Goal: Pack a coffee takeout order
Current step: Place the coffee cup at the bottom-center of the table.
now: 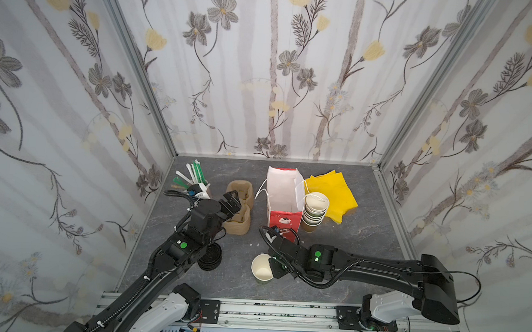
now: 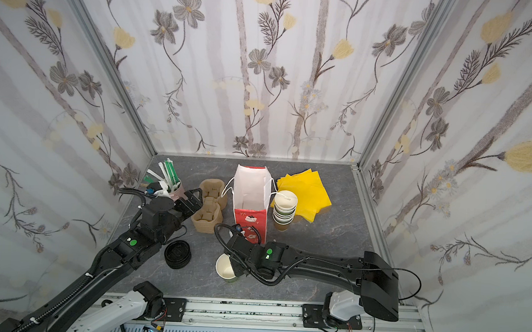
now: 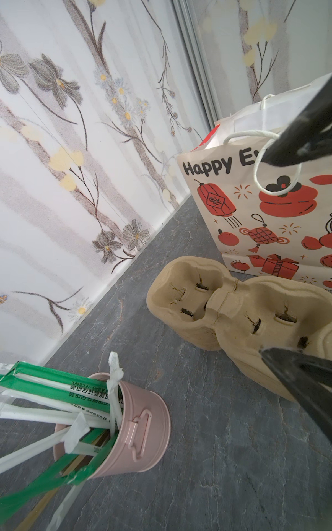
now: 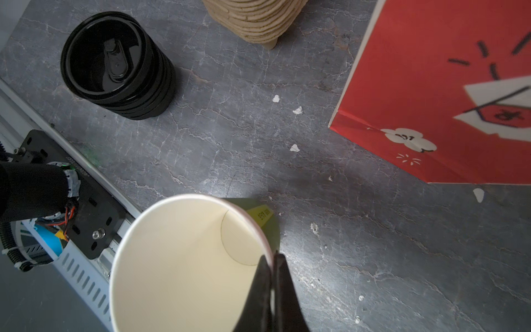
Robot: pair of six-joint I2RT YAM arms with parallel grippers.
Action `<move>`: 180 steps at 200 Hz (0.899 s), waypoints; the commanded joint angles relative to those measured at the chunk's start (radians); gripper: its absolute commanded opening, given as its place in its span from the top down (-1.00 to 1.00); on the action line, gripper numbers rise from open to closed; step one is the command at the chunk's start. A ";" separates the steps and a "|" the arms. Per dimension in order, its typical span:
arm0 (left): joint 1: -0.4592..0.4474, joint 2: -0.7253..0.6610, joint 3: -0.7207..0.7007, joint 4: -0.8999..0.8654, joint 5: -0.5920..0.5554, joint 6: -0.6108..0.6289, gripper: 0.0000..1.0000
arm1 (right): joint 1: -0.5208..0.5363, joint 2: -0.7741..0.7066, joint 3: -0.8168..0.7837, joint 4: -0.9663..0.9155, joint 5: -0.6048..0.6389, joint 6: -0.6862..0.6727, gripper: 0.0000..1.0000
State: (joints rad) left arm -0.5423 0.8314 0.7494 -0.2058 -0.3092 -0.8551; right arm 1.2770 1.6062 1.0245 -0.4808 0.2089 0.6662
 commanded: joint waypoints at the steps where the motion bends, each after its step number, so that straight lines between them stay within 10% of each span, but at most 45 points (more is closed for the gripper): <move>1: 0.000 0.002 0.008 0.000 -0.005 0.008 -0.99 | 0.001 0.025 0.014 0.009 0.040 0.035 1.00; 45: -0.002 0.002 0.008 0.001 -0.006 0.008 -0.99 | -0.002 0.044 0.036 -0.025 0.071 0.042 1.00; 117: -0.001 0.006 0.014 0.002 0.006 0.027 -0.98 | 0.004 -0.004 0.069 -0.055 0.067 0.024 0.37; 180: -0.002 0.015 0.010 -0.007 0.033 0.067 -0.98 | 0.033 -0.409 0.008 0.047 0.253 -0.006 0.16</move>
State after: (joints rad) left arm -0.5423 0.8440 0.7643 -0.2100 -0.2832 -0.8104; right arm 1.3106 1.2907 1.0729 -0.4858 0.2989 0.6403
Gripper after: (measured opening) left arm 0.989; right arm 0.411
